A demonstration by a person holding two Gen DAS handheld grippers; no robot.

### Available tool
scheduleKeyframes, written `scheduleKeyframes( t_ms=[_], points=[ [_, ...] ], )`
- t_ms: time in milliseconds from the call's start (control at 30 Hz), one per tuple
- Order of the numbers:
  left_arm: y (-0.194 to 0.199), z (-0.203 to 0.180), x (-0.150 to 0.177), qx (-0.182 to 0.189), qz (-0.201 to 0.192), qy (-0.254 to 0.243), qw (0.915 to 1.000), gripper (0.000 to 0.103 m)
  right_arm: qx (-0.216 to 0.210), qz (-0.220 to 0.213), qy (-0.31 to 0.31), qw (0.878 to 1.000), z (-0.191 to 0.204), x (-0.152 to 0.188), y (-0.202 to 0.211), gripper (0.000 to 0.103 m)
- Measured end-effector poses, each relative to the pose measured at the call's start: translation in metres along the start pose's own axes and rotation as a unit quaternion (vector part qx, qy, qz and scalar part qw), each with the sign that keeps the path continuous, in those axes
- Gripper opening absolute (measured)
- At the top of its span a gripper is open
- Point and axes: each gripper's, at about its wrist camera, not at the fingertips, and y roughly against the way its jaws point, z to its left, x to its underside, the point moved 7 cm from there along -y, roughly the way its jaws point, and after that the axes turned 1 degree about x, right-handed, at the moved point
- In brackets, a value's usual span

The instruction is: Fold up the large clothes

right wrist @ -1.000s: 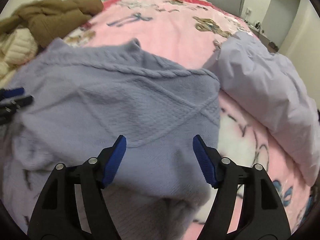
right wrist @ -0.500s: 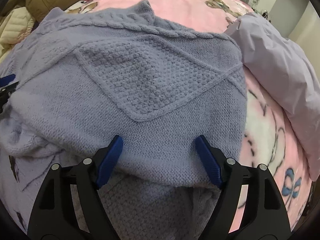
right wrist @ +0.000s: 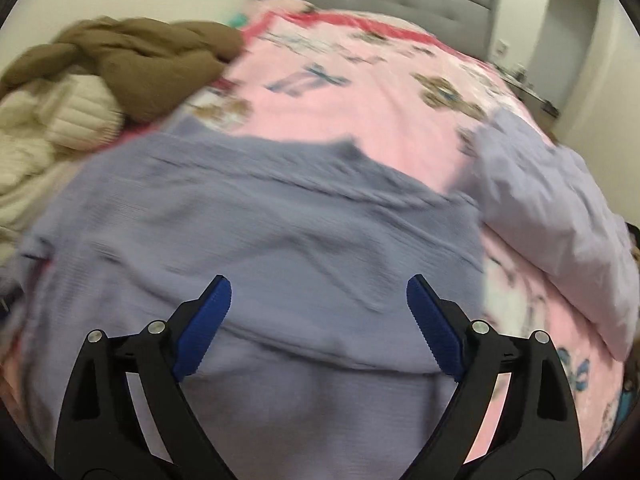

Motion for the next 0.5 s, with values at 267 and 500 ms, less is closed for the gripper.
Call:
scheduleKeyframes(
  t_ms=[267, 500],
  points=[
    [0.028, 0.149, 0.022, -0.103, 0.006, 0.128, 0.9864, 0.092, -0.105, 0.012, -0.009, 0.994, 0.116, -0.027, 0.025, 0.090],
    [0.014, 0.217, 0.034, -0.109, 0.009, 0.229, 0.9673, 0.093, -0.148, 0.015, 0.045, 0.988, 0.194, -0.036, 0.044, 0.090]
  ],
)
